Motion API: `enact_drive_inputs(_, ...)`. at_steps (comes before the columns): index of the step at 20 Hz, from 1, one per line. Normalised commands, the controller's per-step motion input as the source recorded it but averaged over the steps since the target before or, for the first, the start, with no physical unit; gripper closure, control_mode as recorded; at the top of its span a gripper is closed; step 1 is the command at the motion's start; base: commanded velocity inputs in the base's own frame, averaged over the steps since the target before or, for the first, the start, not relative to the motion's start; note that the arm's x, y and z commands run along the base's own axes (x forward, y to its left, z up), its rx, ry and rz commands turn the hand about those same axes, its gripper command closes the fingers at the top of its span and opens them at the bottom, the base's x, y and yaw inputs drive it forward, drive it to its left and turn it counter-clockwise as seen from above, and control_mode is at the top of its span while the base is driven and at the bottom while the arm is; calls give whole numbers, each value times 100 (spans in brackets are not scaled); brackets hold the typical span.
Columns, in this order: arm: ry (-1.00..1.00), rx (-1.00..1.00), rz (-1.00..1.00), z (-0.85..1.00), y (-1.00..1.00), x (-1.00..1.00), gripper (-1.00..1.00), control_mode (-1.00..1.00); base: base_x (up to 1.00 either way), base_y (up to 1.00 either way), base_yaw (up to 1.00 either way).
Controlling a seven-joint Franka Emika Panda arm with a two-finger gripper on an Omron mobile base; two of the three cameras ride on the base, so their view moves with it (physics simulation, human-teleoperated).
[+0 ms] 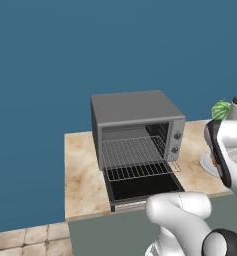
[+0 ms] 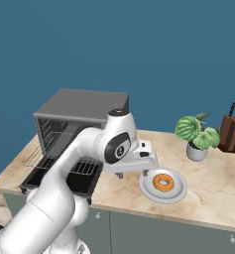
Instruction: Pick up the bagel from the plate, place it on the toaster oven rack, close the door, and set the timer.
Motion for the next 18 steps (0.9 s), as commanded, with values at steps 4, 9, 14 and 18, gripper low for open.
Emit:
enact_drive_inputs(4,0,0,0,-26,-14,50,-100,-100,0,0,0)
enact_drive_inputs(9,0,0,0,-27,-24,44,-100,-100,0,0,0)
enact_drive_inputs(14,0,0,0,-33,-27,36,-100,-100,0,0,0)
enact_drive_inputs(18,0,0,0,-33,-15,24,-100,-100,0,0,0)
